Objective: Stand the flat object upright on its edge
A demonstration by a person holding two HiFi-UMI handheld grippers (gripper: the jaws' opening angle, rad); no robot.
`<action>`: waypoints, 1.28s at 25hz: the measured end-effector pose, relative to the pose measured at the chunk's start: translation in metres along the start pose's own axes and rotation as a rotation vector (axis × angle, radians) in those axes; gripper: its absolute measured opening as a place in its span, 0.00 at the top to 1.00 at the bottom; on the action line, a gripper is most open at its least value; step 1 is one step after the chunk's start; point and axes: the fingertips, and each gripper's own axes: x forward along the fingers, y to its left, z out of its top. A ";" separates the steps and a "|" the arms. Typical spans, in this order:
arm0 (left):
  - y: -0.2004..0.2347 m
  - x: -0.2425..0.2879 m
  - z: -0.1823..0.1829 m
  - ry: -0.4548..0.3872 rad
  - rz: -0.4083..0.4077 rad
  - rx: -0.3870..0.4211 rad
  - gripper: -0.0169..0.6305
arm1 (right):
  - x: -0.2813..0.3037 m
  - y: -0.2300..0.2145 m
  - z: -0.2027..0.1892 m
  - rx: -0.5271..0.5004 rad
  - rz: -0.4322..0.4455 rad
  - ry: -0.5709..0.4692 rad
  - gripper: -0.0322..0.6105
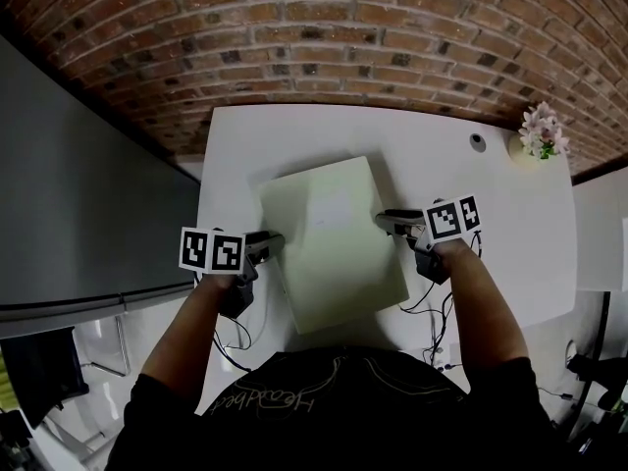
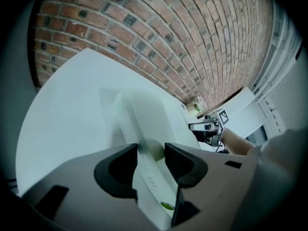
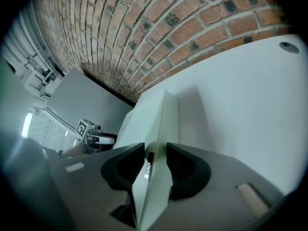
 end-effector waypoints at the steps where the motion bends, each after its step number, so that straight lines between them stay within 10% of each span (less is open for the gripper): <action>1: 0.000 0.000 0.000 0.001 0.003 -0.006 0.70 | 0.000 -0.001 0.000 0.009 0.002 0.005 0.74; 32: -0.026 -0.016 0.001 -0.129 0.113 -0.038 0.71 | -0.030 0.020 -0.006 -0.046 -0.010 -0.100 0.77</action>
